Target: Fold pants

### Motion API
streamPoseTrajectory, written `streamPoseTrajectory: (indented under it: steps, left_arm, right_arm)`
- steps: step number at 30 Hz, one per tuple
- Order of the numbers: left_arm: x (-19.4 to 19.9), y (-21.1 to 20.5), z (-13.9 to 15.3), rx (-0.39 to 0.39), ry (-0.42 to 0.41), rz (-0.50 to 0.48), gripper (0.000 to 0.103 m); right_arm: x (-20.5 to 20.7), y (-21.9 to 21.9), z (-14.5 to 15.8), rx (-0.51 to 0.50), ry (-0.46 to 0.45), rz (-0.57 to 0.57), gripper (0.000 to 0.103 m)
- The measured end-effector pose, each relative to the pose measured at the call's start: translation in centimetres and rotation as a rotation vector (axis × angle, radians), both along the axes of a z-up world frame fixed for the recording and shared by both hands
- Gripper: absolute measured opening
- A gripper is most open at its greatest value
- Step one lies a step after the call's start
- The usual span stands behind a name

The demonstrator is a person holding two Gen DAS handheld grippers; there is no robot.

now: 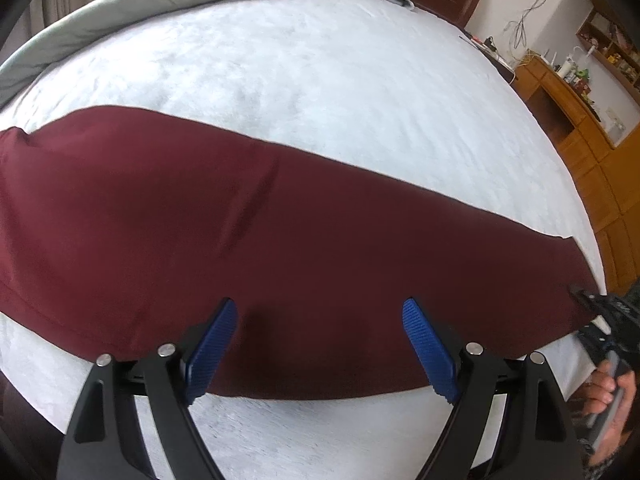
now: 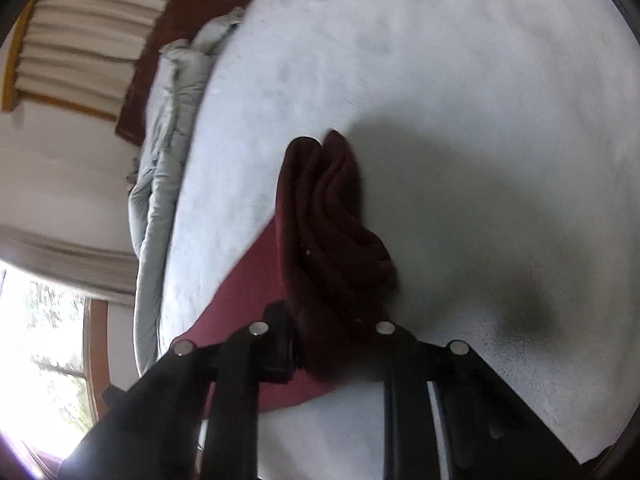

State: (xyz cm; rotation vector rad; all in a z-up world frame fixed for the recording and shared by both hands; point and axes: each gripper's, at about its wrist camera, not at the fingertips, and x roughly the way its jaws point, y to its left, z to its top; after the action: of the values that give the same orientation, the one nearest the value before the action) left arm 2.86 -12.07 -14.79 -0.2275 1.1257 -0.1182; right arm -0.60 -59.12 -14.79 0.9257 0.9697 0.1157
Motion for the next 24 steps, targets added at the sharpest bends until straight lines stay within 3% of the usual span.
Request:
streamPoseTrajectory:
  steps: [5,7,10,14,16,18,20,24]
  left_arm:
    - [0.0,0.6,1.3,0.004,-0.052,0.024,0.086]
    - [-0.1,0.9,1.7,0.009,-0.073,0.022,0.086]
    - [-0.2,1.4,1.4,0.017,-0.078,0.03,0.086]
    - [-0.1,2.5,-0.4,0.032,-0.039,0.043,0.087]
    - [0.1,2.7,-2.2,0.047,-0.011,0.011,0.087]
    - [-0.2,2.2,-2.5,0.084,-0.04,-0.036,0.091]
    - [-0.3,1.8,-2.4,0.109,-0.049,-0.067,0.092]
    - [-0.1,3.4,-1.1,0.006,-0.035,-0.001,0.091]
  right_arm:
    - [-1.5,-0.9,5.4,-0.062,-0.104,-0.004,0.014]
    - [-2.0,-1.5,6.1,-0.069,-0.101,-0.026,0.014]
    - [-2.7,-2.6,5.1,-0.128,-0.044,-0.087,0.014]
    - [-3.2,-4.1,-0.8,-0.099,0.111,-0.142,0.014]
    - [-3.5,-3.9,-2.2,-0.09,0.115,-0.163,0.015]
    - [-3.6,-3.7,-1.8,-0.086,0.117,-0.175,0.016]
    - [-3.1,-3.1,-0.6,-0.143,0.123,-0.147,0.016]
    - [-2.9,-1.9,3.1,-0.157,0.067,-0.14,0.016]
